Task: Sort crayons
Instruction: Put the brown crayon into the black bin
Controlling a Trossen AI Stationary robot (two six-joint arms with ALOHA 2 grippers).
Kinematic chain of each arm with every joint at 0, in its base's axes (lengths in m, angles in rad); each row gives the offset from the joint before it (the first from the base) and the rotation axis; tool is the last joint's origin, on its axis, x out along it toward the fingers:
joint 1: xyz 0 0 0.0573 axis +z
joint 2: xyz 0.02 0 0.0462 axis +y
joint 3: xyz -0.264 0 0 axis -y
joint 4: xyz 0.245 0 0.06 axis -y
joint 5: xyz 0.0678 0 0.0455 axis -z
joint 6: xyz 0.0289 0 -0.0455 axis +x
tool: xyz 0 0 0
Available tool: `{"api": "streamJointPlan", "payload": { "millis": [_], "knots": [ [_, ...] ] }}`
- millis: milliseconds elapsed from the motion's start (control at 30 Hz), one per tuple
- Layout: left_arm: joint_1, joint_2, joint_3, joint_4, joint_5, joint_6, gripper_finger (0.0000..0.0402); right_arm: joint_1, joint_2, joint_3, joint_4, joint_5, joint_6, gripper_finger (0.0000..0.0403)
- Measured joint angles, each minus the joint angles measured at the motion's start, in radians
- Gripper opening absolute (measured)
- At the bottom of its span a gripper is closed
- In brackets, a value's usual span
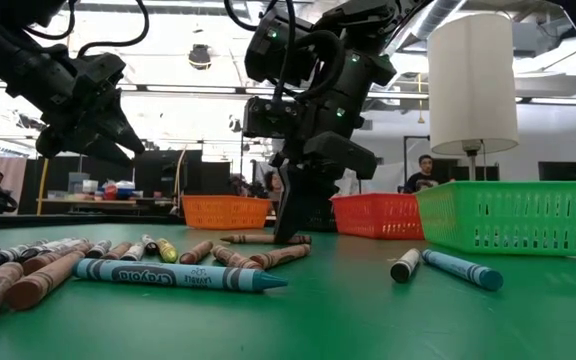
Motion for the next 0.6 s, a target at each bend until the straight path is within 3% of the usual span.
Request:
{"api": "streamJointPlan", "payload": {
  "millis": [400,600],
  "knots": [
    [0.0,0.0,0.0,0.001,0.0,-0.002,0.018,-0.026,-0.007,0.041,-0.007,0.01,0.048,0.0],
    [0.0,0.0,0.0,0.001,0.0,-0.002,0.018,-0.053,-0.008,0.107,-0.027,0.086,0.048,0.0]
  ]
}}
